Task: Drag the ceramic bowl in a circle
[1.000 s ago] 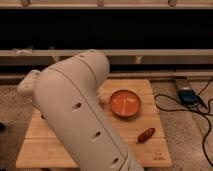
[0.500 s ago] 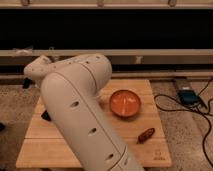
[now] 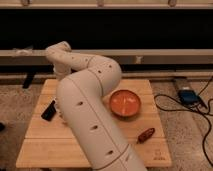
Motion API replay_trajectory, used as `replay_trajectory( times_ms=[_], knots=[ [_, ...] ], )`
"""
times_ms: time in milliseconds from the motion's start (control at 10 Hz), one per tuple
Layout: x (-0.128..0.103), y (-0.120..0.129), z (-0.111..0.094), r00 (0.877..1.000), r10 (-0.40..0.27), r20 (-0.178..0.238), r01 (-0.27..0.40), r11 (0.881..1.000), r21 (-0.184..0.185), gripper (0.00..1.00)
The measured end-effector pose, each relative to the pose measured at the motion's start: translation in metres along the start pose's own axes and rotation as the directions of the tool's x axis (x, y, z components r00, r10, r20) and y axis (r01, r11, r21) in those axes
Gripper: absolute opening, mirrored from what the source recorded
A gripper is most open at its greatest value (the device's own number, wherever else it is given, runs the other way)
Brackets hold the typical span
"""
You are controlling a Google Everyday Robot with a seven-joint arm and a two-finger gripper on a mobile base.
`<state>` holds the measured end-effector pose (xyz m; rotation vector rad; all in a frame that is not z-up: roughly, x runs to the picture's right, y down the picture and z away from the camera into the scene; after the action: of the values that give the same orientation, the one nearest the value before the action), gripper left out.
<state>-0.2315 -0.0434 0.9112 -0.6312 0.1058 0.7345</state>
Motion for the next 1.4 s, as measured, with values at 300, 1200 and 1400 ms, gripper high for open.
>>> replay_trajectory(
  times_ms=[300, 1200, 1400],
  knots=[
    [0.053, -0.039, -0.05, 0.995, 0.097, 0.031, -0.098, 0.995, 0.029, 0.02],
    [0.213, -0.02, -0.11, 0.946, 0.326, 0.002, -0.325, 0.943, 0.066, 0.16],
    [0.251, -0.026, -0.106, 0.929, 0.368, -0.033, -0.366, 0.929, 0.055, 0.36]
  ],
)
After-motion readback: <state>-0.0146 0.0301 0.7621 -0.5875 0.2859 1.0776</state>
